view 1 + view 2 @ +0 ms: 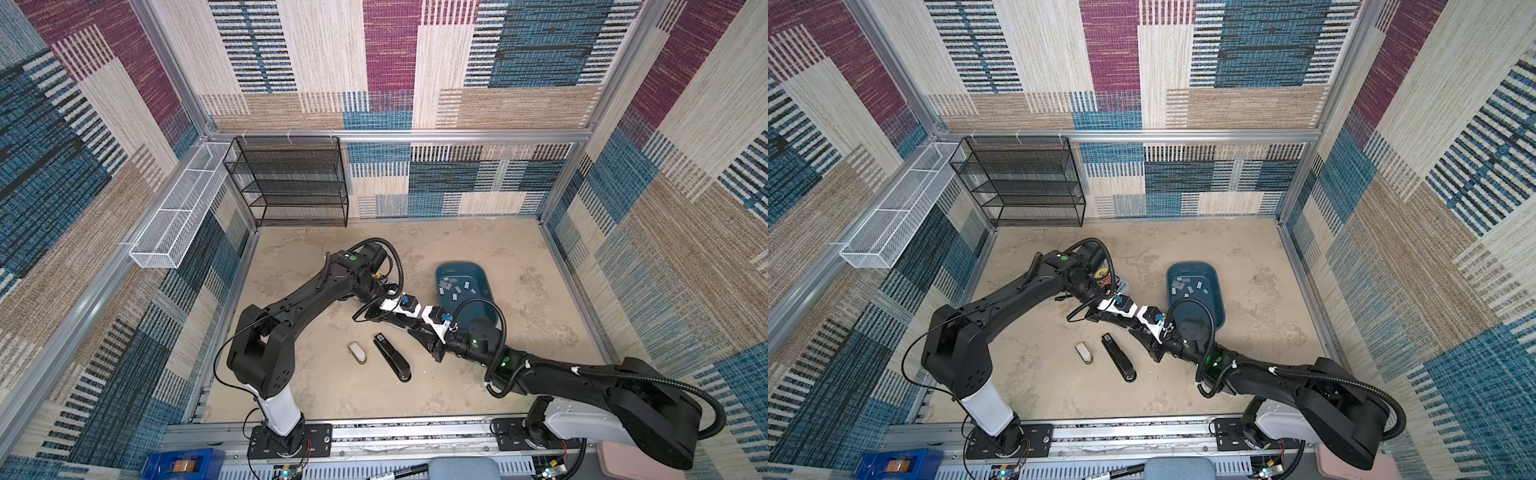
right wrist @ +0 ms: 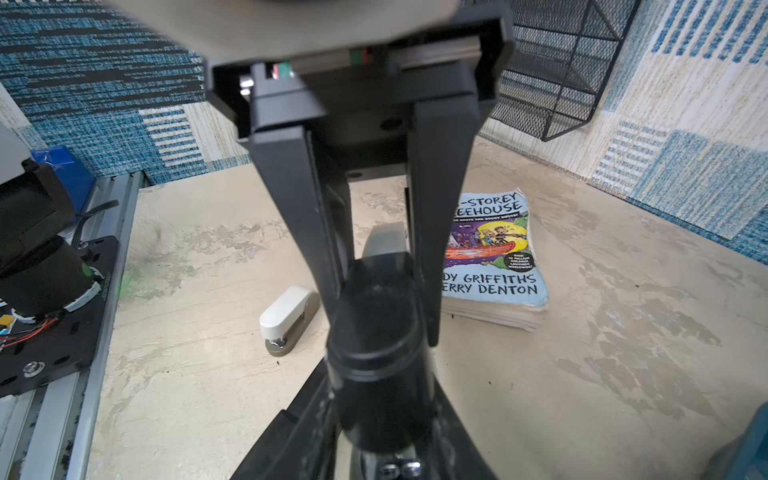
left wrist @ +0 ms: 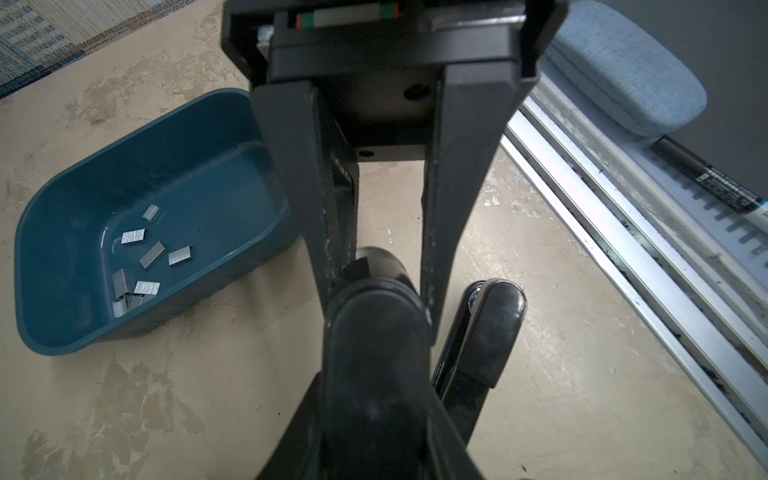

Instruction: Load the staples into the stapler

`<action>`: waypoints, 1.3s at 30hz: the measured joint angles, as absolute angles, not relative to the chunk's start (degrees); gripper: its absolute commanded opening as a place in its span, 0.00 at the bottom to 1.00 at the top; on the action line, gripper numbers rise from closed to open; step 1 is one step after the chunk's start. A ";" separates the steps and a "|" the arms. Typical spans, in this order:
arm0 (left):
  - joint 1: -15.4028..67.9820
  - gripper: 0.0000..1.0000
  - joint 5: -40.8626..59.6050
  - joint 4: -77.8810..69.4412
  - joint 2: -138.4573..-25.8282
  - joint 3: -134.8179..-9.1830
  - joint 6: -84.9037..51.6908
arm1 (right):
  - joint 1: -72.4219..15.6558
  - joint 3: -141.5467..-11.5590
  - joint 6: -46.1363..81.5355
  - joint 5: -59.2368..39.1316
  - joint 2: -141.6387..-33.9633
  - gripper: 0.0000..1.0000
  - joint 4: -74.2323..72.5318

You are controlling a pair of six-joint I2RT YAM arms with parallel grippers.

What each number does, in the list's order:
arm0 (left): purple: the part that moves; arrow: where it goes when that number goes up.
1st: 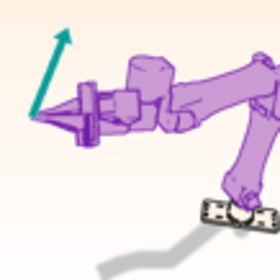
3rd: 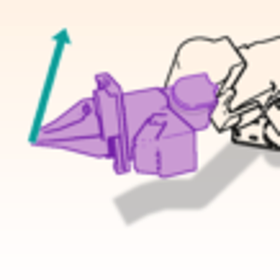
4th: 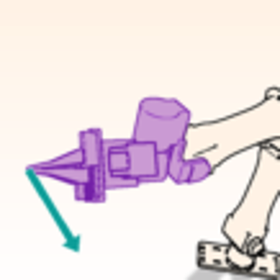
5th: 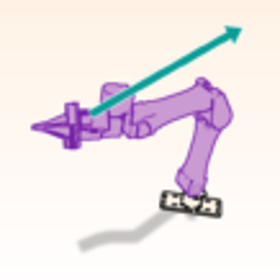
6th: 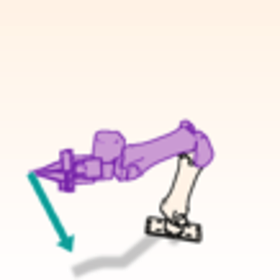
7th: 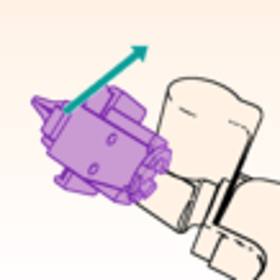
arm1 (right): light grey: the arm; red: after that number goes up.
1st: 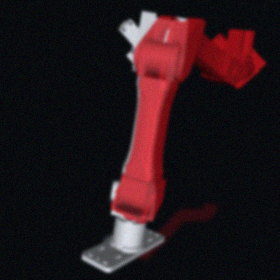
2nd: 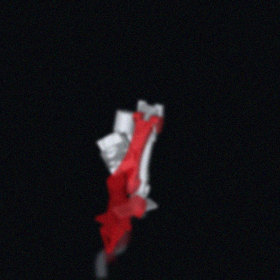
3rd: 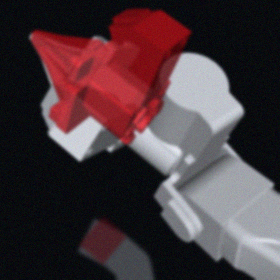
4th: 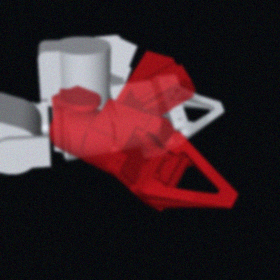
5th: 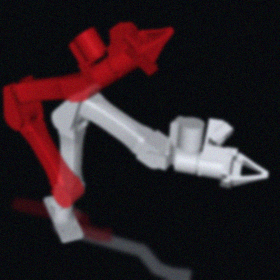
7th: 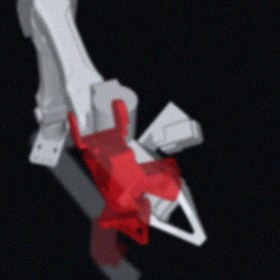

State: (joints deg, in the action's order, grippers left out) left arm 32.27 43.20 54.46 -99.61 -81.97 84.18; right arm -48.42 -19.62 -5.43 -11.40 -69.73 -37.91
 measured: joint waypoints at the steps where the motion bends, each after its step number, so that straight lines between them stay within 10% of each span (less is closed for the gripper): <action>1: 32.27 0.00 43.13 54.48 -99.61 -81.97 84.16 | -48.51 -19.62 -5.43 -11.38 -69.87 0.36 -37.91; 28: 30.79 0.00 45.23 55.44 -98.17 -81.52 84.58 | -49.41 -20.95 -5.41 -10.90 -71.92 0.29 -39.97; 39: 30.76 0.00 44.53 56.16 -98.21 -81.34 84.58 | -50.02 -21.54 -6.04 -10.28 -72.88 0.06 -38.94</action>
State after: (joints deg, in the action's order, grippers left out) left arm 30.76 44.53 56.16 -98.21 -81.34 84.58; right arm -50.02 -21.54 -6.04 -10.28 -72.88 -38.94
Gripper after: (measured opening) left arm 0.310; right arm 0.169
